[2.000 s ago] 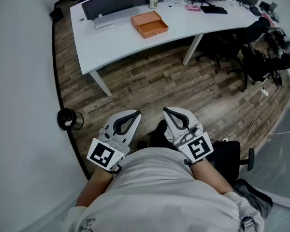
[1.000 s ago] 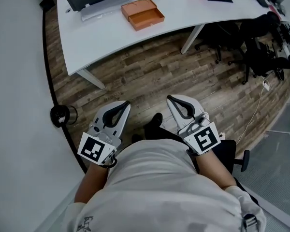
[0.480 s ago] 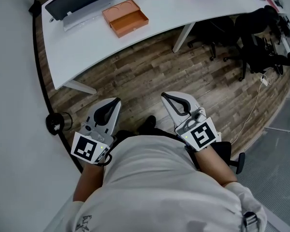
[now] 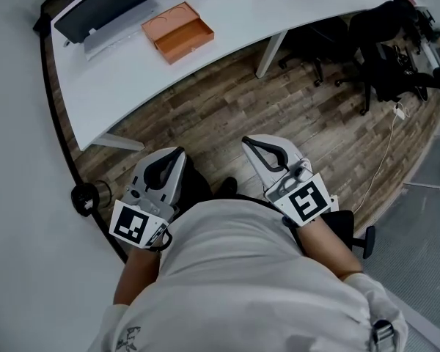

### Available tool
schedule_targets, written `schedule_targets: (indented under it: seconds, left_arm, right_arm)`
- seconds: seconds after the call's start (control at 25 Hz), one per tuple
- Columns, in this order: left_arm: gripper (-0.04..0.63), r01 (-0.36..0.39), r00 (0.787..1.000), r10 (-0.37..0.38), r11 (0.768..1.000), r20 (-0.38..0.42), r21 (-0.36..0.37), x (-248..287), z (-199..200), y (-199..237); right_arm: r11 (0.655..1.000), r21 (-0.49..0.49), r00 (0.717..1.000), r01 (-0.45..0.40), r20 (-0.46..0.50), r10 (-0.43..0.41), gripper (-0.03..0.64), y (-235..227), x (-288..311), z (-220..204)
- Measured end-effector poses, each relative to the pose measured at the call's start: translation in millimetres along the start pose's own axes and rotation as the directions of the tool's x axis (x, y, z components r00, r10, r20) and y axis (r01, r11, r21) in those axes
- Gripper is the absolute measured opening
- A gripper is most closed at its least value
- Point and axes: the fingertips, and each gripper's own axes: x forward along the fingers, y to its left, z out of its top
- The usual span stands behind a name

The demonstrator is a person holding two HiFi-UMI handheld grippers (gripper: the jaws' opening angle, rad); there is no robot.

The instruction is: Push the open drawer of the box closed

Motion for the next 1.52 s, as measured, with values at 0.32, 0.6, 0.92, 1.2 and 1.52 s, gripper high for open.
schedule_targets:
  seconds: [0.32,0.6,0.92,1.2,1.52]
  left_arm:
    - [-0.002,0.031,0.999,-0.031,1.0,0.013,-0.003,13,7,36]
    - [-0.002,0.034,0.999,-0.034,0.999,0.018,-0.016,15,9,97]
    - [-0.002,0.092,0.995,-0.092,0.996,0.043,-0.004,6,24,190]
    - [-0.002,0.143,0.987,-0.144,0.989,0.076,0.022,-1,46,243]
    - [-0.002,0.109,0.992,-0.109,0.994,0.07,0.009,-3,45,285]
  right_arm:
    - [1.0,-0.004,1.0,0.027,-0.011,-0.027,0.002,-15,32,6]
    - [0.999,-0.011,0.999,0.034,-0.03,-0.034,0.002,-25,90,10]
    - [0.995,-0.046,0.995,0.089,-0.033,-0.091,0.003,-44,184,36]
    - [0.979,-0.139,0.989,0.148,-0.008,-0.151,0.003,-65,234,62]
    - [0.979,-0.134,0.987,0.152,-0.029,-0.157,0.002,-76,267,54]
